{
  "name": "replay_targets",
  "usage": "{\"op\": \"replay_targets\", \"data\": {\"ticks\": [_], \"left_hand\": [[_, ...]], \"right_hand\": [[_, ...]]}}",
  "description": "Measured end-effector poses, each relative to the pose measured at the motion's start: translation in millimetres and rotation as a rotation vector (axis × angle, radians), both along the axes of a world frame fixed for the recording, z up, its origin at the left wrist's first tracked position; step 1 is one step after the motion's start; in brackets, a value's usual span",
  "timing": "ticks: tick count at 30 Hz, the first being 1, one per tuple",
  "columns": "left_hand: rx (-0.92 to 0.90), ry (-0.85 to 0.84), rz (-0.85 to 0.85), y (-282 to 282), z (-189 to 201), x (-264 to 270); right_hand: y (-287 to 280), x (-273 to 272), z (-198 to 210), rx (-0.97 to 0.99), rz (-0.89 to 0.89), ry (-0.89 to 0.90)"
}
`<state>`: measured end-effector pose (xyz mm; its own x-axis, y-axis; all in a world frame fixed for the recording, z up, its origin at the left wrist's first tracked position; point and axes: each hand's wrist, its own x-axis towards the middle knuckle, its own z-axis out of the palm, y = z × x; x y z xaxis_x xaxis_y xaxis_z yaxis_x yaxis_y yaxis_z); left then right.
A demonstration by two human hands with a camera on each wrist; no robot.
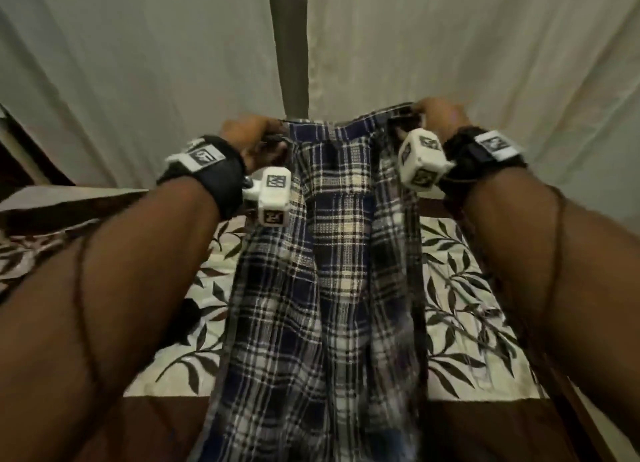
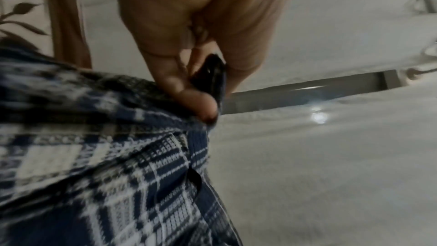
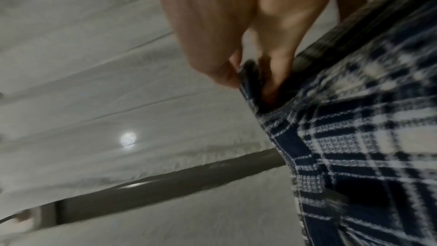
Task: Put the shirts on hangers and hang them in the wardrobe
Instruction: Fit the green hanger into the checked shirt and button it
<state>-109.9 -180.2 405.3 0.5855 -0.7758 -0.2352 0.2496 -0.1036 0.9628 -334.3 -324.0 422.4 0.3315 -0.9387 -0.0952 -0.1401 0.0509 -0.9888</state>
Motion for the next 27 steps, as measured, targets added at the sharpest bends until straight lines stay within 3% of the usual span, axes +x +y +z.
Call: {"op": "replay_targets", "data": {"ticks": [2, 5, 6, 9, 12, 14, 16, 18, 21, 27], "left_hand": [[-0.005, 0.110, -0.069, -12, -30, -9], [0.167, -0.022, -0.162, -17, -102, -13], [0.290, -0.147, -0.153, -10, -134, -13], [0.724, -0.500, -0.256, 45, -251, -3], [0.977, -0.511, -0.432, 119, -346, -3], [1.093, -0.536, -0.520, 160, -395, -15], [1.199, -0.622, -0.537, 189, -418, -42], [1.242, -0.663, -0.441, 200, -437, -56], [1.181, -0.710, -0.433, 201, -423, -52], [1.180, -0.895, -0.282, 248, -349, 46]], "right_hand": [[-22, 19, -37, 0.062, -0.020, -0.055], [-34, 19, -125, 0.032, 0.078, 0.122], [-34, 10, -164, -0.007, 0.125, 0.209], [7, -47, -288, -0.130, 0.308, 0.694], [84, -112, -385, 0.029, 0.381, 1.027], [135, -140, -421, 0.143, 0.305, 1.212], [166, -145, -433, 0.170, 0.215, 1.267], [173, -137, -429, 0.222, 0.106, 1.119], [163, -140, -418, 0.269, 0.052, 0.899], [111, -202, -337, 0.062, 0.013, 1.054]]}}
